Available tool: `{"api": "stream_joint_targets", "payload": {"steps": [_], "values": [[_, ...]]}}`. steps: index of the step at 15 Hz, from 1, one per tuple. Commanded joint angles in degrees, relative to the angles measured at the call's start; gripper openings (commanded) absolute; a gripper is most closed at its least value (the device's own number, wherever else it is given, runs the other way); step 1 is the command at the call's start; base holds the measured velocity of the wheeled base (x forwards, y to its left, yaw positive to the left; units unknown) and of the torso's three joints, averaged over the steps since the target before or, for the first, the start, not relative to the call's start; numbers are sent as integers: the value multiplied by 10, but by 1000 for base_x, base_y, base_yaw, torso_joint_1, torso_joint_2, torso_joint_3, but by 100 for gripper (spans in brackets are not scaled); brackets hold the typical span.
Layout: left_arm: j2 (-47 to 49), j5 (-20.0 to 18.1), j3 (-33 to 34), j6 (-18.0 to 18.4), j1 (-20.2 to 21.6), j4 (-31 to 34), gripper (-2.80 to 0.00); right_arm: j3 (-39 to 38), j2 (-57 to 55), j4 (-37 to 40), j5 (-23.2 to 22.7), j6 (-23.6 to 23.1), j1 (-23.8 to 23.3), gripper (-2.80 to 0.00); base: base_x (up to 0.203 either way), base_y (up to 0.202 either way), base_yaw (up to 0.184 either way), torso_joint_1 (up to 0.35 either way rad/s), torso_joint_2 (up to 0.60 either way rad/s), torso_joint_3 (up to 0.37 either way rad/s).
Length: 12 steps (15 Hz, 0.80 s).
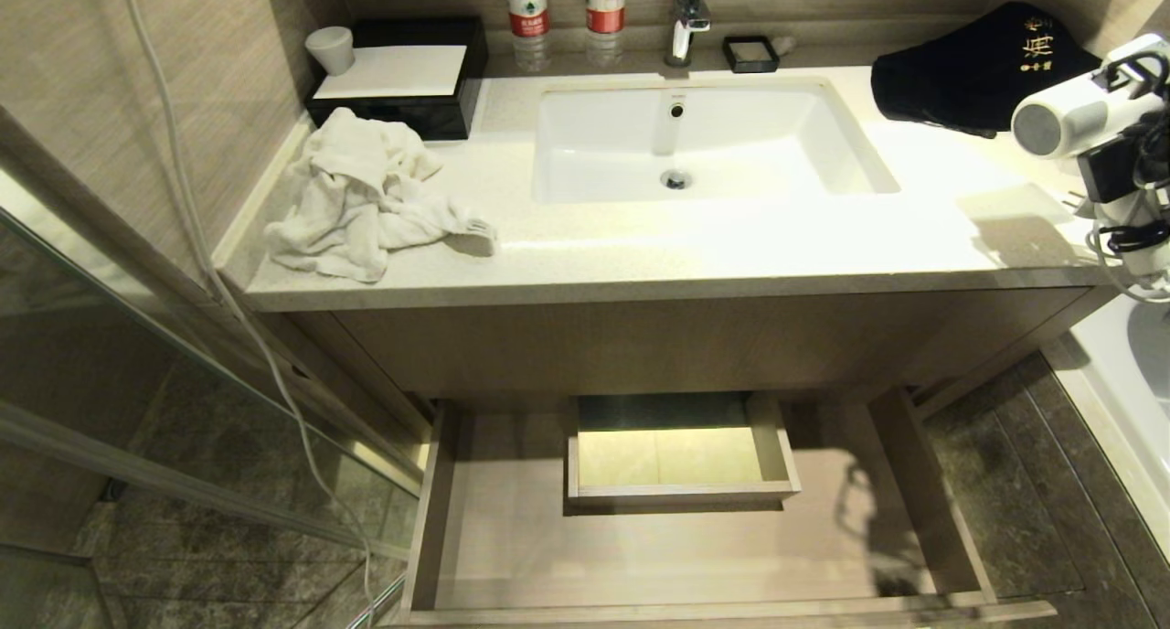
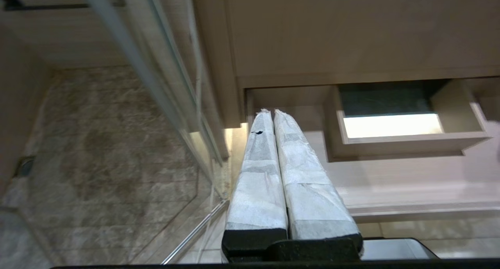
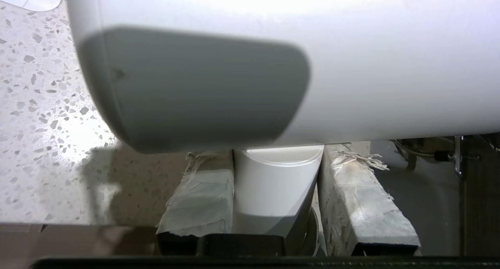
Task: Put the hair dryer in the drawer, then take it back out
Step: Place it on the countertop
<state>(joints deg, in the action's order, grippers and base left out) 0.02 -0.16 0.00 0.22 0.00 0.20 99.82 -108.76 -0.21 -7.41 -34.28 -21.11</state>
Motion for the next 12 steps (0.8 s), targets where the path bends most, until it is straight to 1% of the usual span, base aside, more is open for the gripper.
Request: {"api": "stream_joint_targets", "payload": {"steps": [1, 7, 12], "values": [[1, 0, 1, 0, 0, -1, -280, 24, -44, 0, -1, -10, 6, -280, 0, 0, 0, 0, 0, 0], [1, 0, 1, 0, 0, 0, -280, -6, -20, -11, -1, -11, 7, -280, 0, 0, 0, 0, 0, 0], [1, 0, 1, 0, 0, -1, -280, -2, -34, -15, -2, -12, 12, -280, 0, 0, 0, 0, 0, 0]]}}
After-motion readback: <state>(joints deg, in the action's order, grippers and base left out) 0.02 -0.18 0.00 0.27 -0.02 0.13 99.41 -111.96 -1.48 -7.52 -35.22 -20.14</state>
